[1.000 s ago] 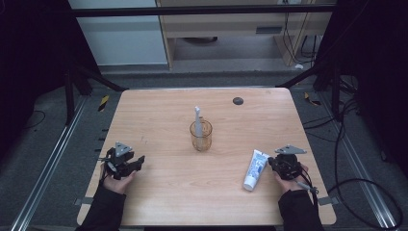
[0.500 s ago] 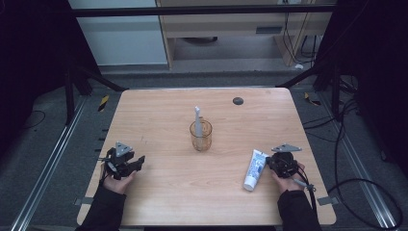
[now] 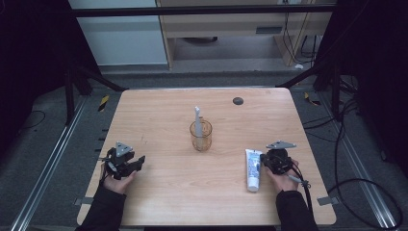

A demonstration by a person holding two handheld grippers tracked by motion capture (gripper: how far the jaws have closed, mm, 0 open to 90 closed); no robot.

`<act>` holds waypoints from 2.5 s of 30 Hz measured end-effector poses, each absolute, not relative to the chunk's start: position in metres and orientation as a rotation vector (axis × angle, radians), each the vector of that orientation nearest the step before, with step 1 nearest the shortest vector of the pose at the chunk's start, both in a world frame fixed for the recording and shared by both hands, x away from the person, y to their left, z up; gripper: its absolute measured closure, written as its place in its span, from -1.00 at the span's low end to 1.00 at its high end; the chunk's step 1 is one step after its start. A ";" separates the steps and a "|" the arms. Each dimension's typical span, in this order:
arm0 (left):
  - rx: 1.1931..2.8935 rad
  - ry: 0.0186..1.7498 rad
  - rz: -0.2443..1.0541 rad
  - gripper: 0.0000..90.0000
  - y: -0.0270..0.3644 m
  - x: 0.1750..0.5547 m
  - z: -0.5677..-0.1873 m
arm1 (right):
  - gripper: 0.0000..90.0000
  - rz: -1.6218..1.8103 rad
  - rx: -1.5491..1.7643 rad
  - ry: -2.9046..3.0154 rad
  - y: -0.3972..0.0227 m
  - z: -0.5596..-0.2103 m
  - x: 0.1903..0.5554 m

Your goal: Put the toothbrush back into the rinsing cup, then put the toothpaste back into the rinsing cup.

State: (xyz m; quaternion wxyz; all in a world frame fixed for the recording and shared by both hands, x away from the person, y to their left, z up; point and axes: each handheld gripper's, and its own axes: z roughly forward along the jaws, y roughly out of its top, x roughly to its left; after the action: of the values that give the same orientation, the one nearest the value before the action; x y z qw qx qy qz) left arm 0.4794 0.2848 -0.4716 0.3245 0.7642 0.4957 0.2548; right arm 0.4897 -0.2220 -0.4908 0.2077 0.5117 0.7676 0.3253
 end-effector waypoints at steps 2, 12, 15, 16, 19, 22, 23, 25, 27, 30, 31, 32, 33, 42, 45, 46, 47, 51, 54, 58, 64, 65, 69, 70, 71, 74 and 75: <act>2.005 1.300 0.667 0.12 0.285 0.480 -0.472 | 1.00 0.907 1.415 2.146 -0.218 -0.490 0.490; 2.006 1.299 0.668 0.12 0.285 0.480 -0.472 | 1.00 0.934 1.392 2.191 -0.206 -0.489 0.492; 2.006 1.297 0.667 0.12 0.284 0.480 -0.472 | 1.00 0.942 1.381 2.203 -0.203 -0.489 0.492; 2.006 1.297 0.667 0.12 0.284 0.480 -0.472 | 1.00 0.942 1.378 2.206 -0.202 -0.489 0.492; 2.007 1.297 0.666 0.12 0.284 0.480 -0.472 | 0.99 0.943 1.377 2.214 -0.200 -0.489 0.492; 2.008 1.296 0.666 0.12 0.284 0.480 -0.472 | 0.95 0.941 1.360 2.219 -0.198 -0.489 0.493; 2.008 1.296 0.665 0.12 0.284 0.480 -0.472 | 0.94 0.945 1.364 2.221 -0.197 -0.488 0.492; 2.007 1.297 0.663 0.11 0.285 0.480 -0.472 | 0.89 0.947 1.358 2.215 -0.198 -0.486 0.492; 2.008 1.297 0.662 0.11 0.285 0.480 -0.472 | 0.86 0.954 1.357 2.208 -0.198 -0.484 0.491; 2.009 1.294 0.661 0.11 0.284 0.480 -0.472 | 0.75 0.954 1.342 2.200 -0.198 -0.480 0.489; 2.010 1.294 0.659 0.11 0.284 0.480 -0.472 | 0.73 0.954 1.337 2.200 -0.198 -0.478 0.489; 2.010 1.294 0.657 0.11 0.284 0.480 -0.472 | 0.70 0.952 1.333 2.199 -0.198 -0.477 0.488; 2.011 1.293 0.655 0.11 0.284 0.480 -0.473 | 0.66 0.951 1.325 2.202 -0.198 -0.475 0.487; 2.008 1.291 0.655 0.10 0.284 0.480 -0.472 | 0.40 1.015 1.308 2.172 -0.202 -0.461 0.479; 2.007 1.293 0.652 0.09 0.285 0.480 -0.472 | 0.29 1.027 1.313 2.142 -0.203 -0.456 0.476; 2.006 1.293 0.653 0.09 0.285 0.480 -0.472 | 0.25 1.031 1.310 2.141 -0.203 -0.455 0.475; 2.005 1.293 0.652 0.09 0.285 0.480 -0.472 | 0.22 1.037 1.317 2.141 -0.204 -0.453 0.475; 2.005 1.292 0.652 0.09 0.285 0.480 -0.472 | 0.09 1.036 1.329 2.139 -0.203 -0.447 0.471; 2.005 1.291 0.651 0.09 0.285 0.480 -0.472 | -0.02 1.030 1.341 2.142 -0.201 -0.444 0.467; 2.008 1.291 0.652 0.09 0.284 0.480 -0.472 | -0.13 1.012 1.341 2.163 -0.198 -0.442 0.464; 2.009 1.294 0.649 0.09 0.285 0.481 -0.472 | -0.26 0.978 1.329 2.206 -0.190 -0.444 0.463; 2.009 1.293 0.648 0.08 0.285 0.480 -0.472 | -0.26 0.972 1.333 2.215 -0.188 -0.444 0.463; 2.011 1.291 0.648 0.08 0.284 0.480 -0.473 | -0.30 0.933 1.334 2.239 -0.186 -0.447 0.462; 2.011 1.293 0.645 0.08 0.284 0.481 -0.473 | -0.31 0.927 1.332 2.241 -0.185 -0.448 0.461; 2.016 1.294 0.644 0.08 0.284 0.481 -0.473 | -0.32 0.923 1.340 2.247 -0.185 -0.448 0.461; 2.014 1.297 0.650 0.08 0.284 0.480 -0.473 | -0.33 0.911 1.346 2.259 -0.184 -0.450 0.461; 2.013 1.296 0.652 0.08 0.283 0.480 -0.472 | -0.33 0.911 1.353 2.262 -0.184 -0.451 0.460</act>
State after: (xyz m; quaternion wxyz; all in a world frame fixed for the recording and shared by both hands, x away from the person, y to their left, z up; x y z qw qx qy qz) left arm 0.4803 0.2834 -0.4725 0.3244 0.7675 0.4940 0.2485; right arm 0.4602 -0.1839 -0.4507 0.1756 0.4775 0.7986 0.3217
